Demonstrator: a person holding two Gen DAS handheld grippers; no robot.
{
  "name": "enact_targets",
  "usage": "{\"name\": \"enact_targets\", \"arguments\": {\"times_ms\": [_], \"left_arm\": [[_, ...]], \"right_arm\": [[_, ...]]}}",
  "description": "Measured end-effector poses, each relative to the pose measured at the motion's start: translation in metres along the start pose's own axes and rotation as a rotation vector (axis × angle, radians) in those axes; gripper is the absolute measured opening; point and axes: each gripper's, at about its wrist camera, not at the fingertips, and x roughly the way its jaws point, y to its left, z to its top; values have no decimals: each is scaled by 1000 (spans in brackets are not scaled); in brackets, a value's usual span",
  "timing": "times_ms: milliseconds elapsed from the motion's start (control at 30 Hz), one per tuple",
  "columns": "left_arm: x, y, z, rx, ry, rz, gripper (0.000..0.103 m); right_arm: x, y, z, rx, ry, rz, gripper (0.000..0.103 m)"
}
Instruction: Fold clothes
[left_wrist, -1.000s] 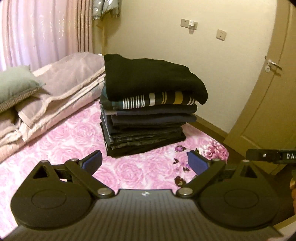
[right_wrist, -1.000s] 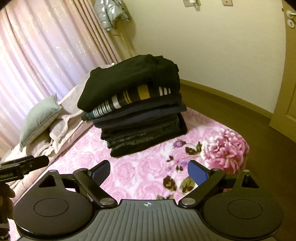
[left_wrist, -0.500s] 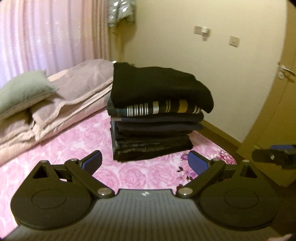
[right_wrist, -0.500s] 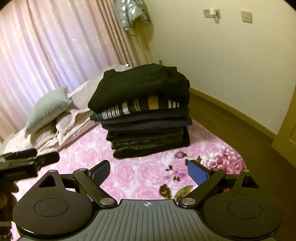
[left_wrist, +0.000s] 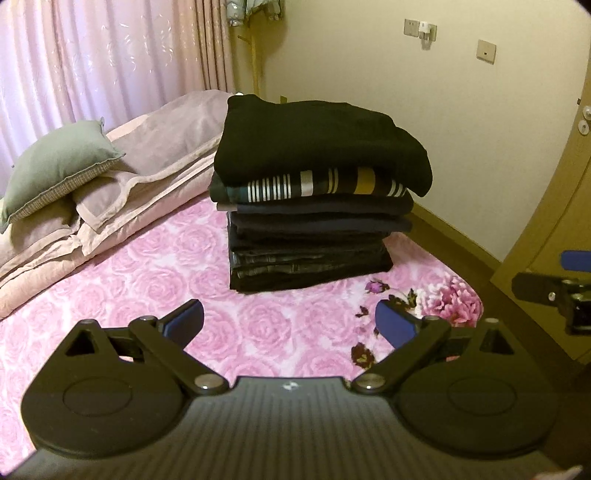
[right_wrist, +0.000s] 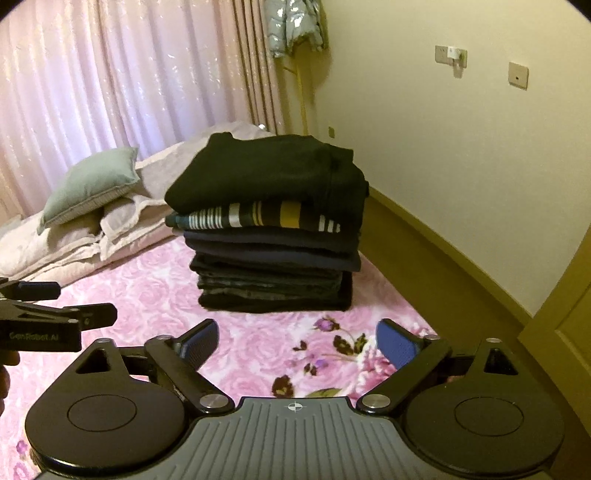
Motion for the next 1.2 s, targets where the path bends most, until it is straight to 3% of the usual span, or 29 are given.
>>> {"name": "enact_targets", "arguments": {"times_ms": [567, 1200], "left_arm": [[4, 5, 2, -45, 13, -23, 98], [4, 5, 1, -17, 0, -12, 99]], "right_arm": [[15, 12, 6, -5, 53, 2, 103], [14, 19, 11, 3, 54, -15, 103]]}}
